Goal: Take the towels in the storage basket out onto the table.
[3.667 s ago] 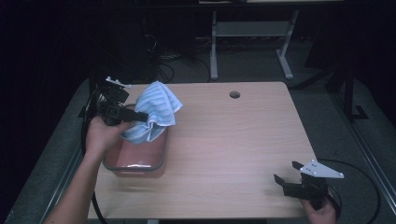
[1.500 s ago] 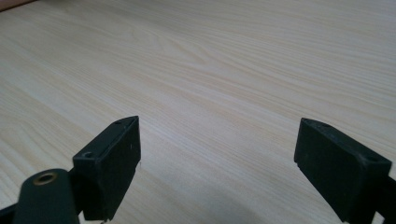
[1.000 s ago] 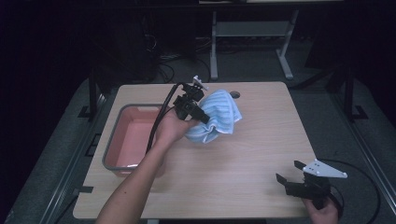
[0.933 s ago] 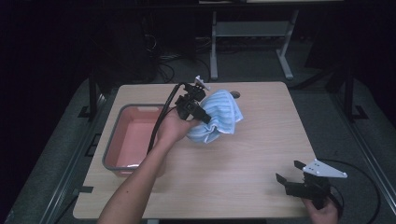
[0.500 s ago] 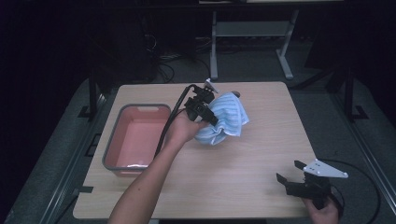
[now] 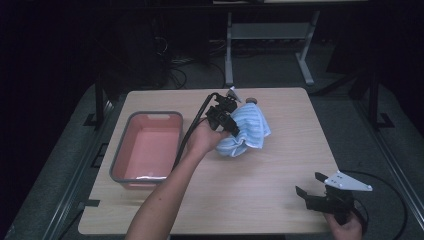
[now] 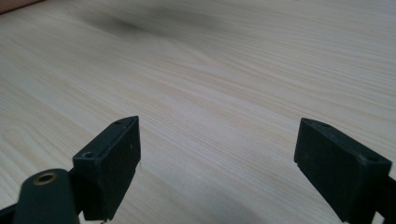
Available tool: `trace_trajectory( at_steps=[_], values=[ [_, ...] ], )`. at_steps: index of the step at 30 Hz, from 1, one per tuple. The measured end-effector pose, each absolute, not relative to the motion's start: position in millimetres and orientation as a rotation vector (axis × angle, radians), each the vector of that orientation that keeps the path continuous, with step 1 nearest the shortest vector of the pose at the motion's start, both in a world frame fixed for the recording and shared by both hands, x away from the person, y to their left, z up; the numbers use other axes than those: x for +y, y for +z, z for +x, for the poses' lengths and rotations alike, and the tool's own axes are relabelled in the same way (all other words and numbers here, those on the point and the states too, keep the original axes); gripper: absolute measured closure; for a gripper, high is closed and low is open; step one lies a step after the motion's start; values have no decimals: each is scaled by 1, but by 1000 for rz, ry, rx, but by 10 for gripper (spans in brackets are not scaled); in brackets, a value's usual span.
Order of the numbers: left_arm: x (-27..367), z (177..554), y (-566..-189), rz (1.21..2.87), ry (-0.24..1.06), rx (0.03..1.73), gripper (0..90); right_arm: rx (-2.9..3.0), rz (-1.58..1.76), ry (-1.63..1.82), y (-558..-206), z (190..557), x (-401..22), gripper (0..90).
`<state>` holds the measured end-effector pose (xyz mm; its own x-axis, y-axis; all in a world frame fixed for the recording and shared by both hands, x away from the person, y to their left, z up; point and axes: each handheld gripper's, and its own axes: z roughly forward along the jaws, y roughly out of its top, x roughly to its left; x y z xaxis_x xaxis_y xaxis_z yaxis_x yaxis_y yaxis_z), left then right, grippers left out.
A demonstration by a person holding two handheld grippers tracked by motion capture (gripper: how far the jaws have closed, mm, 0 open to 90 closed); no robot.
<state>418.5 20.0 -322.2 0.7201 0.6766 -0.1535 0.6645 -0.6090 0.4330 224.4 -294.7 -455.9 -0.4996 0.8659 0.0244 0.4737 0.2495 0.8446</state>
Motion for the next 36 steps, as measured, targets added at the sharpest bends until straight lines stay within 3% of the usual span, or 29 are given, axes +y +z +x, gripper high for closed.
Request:
trace_trajectory(
  at_steps=[36],
  values=[
    [-16,434,-383,2542,23,1088,707,2077,1218,1169,-456,226,-295,142]
  ],
)
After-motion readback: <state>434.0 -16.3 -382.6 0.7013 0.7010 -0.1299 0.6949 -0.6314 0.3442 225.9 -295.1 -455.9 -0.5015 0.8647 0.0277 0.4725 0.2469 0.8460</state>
